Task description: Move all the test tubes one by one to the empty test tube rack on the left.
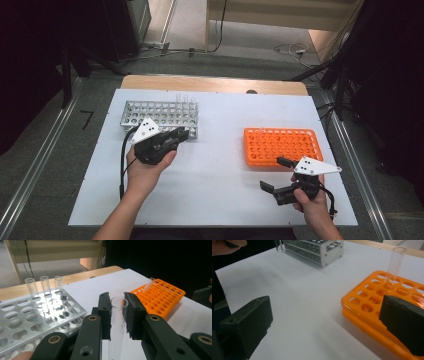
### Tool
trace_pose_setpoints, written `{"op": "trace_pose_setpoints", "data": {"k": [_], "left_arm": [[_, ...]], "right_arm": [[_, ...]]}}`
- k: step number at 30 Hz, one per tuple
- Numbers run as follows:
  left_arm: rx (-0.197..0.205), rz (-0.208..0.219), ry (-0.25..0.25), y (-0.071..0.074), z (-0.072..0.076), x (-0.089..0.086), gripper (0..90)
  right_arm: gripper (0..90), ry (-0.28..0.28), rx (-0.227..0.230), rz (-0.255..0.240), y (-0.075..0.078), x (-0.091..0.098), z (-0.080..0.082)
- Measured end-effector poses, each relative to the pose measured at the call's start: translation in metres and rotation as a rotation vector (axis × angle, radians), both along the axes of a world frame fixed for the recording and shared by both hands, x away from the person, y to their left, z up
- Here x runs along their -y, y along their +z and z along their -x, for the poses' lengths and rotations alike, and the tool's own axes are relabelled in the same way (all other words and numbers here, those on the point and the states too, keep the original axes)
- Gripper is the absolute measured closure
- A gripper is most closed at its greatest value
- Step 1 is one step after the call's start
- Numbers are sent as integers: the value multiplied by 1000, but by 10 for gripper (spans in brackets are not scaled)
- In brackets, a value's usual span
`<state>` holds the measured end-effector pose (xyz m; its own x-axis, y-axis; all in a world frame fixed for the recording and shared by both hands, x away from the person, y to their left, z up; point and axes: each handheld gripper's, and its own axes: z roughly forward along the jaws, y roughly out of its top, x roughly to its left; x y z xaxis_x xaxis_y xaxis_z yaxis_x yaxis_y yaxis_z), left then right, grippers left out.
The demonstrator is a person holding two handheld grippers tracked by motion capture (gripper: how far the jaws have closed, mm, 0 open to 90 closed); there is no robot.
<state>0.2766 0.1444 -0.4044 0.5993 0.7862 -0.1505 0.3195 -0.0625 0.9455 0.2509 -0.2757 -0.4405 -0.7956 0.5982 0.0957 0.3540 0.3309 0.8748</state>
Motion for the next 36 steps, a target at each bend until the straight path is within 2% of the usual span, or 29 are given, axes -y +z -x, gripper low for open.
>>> {"op": "trace_pose_setpoints", "data": {"k": [15, 23, 28, 36], "left_arm": [[0, 1, 75, 9, -41, -19, 758], [-7, 18, 112, 9, -61, -23, 758], [9, 16, 137, 14, -72, -28, 758], [12, 6, 190, 19, -95, -38, 758]], "right_arm": [[0, -59, -9, 10, -7, 33, 7], [0, -64, -13, 12, -8, 36, 5], [0, -64, -15, 7, -8, 37, 4], [0, -61, -12, 7, -8, 37, 4]]}}
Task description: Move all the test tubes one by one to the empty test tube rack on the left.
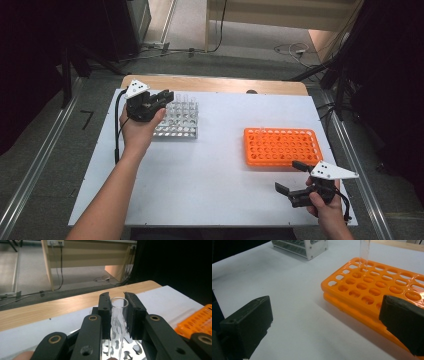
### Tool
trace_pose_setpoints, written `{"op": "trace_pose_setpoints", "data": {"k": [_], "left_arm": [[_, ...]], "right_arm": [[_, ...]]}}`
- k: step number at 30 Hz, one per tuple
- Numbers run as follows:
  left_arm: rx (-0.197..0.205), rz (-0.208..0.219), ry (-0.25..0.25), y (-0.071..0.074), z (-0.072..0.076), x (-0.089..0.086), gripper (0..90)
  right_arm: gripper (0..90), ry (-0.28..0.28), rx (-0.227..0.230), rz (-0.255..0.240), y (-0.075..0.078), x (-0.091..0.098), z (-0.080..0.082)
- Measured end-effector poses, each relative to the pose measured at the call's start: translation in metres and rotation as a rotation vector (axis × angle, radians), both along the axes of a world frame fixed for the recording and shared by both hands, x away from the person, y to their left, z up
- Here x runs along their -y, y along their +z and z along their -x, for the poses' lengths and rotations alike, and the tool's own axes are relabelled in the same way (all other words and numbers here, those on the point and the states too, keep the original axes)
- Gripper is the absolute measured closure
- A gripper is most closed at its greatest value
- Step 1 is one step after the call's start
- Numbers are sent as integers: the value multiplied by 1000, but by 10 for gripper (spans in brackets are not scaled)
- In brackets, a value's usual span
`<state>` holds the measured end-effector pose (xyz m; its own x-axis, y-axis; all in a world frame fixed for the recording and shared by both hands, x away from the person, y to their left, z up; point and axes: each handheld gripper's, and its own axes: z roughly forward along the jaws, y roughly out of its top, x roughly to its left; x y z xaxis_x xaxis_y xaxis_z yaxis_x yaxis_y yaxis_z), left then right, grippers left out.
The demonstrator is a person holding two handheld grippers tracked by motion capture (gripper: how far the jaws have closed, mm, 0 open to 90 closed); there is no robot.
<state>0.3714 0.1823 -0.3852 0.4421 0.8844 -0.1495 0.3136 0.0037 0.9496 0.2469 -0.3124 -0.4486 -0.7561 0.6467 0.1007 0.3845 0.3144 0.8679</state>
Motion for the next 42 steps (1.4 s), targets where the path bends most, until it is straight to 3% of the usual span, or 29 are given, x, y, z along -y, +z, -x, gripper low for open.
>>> {"op": "trace_pose_setpoints", "data": {"k": [3, 8, 15, 19, 25, 34, 38, 42], "left_arm": [[7, -21, 16, 0, -10, -2, 758], [9, -17, 46, -1, -26, -4, 758], [6, -33, 77, -12, -49, -2, 758], [-17, -47, 99, -19, -58, -1, 758], [-22, -64, 99, -25, -63, 3, 758], [-96, -95, 106, -34, -68, 8, 755], [-124, -89, 111, -38, -68, 8, 754], [-127, -82, 112, -39, -67, 7, 751]], "right_arm": [[0, -2, -3, -2, 0, 1, 0], [0, -3, -3, 2, -1, 0, -1], [0, -5, -3, 2, -1, 1, -1], [0, -7, -7, -1, -1, 2, -1], [0, -3, -4, -3, -1, 2, -1], [0, -5, -3, -5, 0, 2, -1], [0, -5, -3, -5, 0, 3, -1], [0, -5, -3, -3, 0, 2, -1]]}}
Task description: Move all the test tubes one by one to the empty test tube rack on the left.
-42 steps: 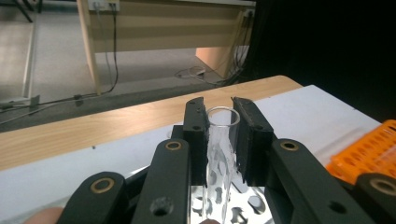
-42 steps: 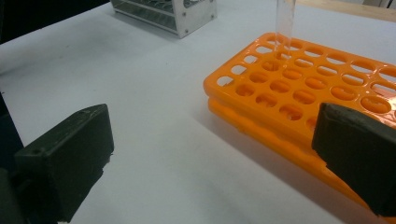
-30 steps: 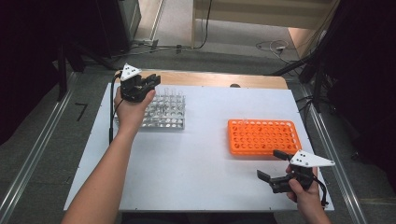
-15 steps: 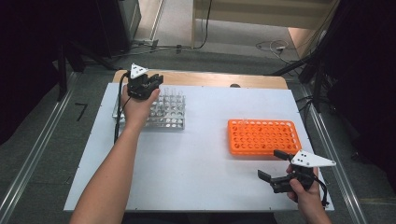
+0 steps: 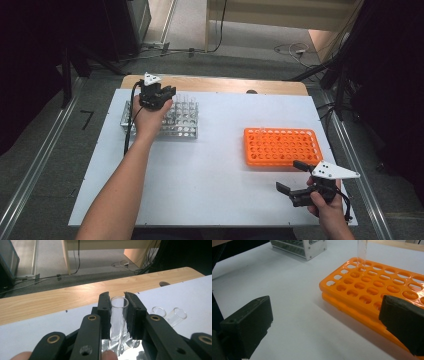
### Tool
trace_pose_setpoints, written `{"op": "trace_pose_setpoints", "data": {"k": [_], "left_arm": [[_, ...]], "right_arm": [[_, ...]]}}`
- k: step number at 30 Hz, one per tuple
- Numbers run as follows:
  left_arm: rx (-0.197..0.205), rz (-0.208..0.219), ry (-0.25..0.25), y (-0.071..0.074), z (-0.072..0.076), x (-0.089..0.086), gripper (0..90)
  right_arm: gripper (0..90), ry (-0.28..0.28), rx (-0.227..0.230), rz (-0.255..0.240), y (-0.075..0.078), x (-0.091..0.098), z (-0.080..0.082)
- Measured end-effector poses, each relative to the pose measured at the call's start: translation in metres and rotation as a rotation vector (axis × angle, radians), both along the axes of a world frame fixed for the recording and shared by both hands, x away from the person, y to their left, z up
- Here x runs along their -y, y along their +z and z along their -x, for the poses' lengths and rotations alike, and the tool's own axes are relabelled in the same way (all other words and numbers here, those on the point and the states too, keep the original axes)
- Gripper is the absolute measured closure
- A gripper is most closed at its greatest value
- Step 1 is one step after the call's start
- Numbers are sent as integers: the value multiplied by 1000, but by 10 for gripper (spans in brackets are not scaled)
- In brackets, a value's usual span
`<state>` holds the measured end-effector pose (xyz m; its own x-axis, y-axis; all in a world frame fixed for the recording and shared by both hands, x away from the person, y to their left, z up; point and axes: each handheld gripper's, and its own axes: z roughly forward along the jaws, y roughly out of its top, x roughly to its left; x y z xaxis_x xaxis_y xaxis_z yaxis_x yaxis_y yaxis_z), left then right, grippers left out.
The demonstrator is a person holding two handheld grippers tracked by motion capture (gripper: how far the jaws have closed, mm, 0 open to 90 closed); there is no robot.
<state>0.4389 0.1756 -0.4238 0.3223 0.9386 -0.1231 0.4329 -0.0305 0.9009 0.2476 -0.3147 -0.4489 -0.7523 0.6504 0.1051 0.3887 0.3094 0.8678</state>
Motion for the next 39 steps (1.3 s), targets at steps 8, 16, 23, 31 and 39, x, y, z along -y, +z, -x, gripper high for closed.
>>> {"op": "trace_pose_setpoints", "data": {"k": [8, 16, 23, 31, 39], "left_arm": [[-51, -13, -5, -4, -2, 0, 720], [-60, -14, -1, -5, -3, 0, 695], [-54, -10, 6, -4, -2, 0, 657], [-13, 2, 13, 4, 4, -4, 618], [-12, 38, -13, 15, 20, -5, 383]], "right_arm": [[0, 4, 0, 1, 0, 0, 0], [0, 4, -3, 1, -1, -1, -1], [0, 2, -6, 0, -1, 0, 0], [0, 1, -5, -2, 0, 0, -1], [0, 5, 0, 0, 0, -2, -2]]}}
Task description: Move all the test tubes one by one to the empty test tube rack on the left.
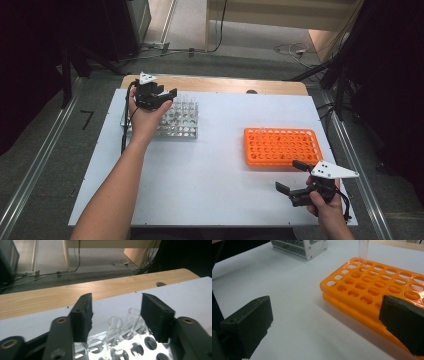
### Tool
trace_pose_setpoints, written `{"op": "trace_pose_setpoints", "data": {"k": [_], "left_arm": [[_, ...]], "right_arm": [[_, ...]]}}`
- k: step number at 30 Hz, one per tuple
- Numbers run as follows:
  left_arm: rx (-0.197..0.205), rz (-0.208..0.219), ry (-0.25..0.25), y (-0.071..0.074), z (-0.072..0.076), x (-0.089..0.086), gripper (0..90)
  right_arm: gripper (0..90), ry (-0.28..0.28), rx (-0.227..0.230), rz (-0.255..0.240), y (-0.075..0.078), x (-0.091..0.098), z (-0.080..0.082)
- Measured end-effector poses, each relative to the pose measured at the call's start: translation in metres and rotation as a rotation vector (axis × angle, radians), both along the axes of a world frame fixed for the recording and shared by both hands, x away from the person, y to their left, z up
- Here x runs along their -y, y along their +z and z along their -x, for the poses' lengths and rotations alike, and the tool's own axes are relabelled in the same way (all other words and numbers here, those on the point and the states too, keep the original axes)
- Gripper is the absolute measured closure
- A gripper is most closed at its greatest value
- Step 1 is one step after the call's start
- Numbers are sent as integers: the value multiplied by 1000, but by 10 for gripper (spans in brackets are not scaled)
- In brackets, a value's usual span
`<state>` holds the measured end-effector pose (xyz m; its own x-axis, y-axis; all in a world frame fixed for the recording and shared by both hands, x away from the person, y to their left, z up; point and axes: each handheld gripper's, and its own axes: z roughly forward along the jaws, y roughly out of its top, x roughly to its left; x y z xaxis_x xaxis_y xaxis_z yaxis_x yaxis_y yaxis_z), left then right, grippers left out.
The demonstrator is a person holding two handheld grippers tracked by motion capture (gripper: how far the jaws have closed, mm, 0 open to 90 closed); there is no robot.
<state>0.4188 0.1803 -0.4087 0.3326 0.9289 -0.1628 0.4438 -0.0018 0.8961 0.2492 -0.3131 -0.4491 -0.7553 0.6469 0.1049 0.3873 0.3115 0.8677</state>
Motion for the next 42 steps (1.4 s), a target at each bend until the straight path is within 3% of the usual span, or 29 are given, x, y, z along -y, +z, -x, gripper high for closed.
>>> {"op": "trace_pose_setpoints", "data": {"k": [2, 6, 11, 13, 18, 27, 32, 42], "left_arm": [[3, 18, -16, 1, 6, 0, 289], [-3, 13, -58, 2, 21, 3, 129], [-2, 28, -124, 2, 44, 7, 36], [-4, 31, -127, 2, 54, 8, 2], [16, 35, -183, 0, 79, 10, 0], [76, 28, -208, -3, 126, 15, 0], [105, 42, -211, 1, 146, 14, 0], [111, 70, -221, -8, 173, 16, 0]], "right_arm": [[0, -6, -2, 0, 0, 0, 0], [0, -10, 0, -6, 2, -1, -1], [0, 2, -8, -24, 4, -3, -4], [0, -6, -3, -25, 6, -4, -6], [0, -16, -1, -26, 8, -7, -10], [0, -15, 5, -29, 18, -17, -22], [0, -35, 20, -25, 25, -21, -33], [0, -76, 25, -34, 30, -26, -63]]}}
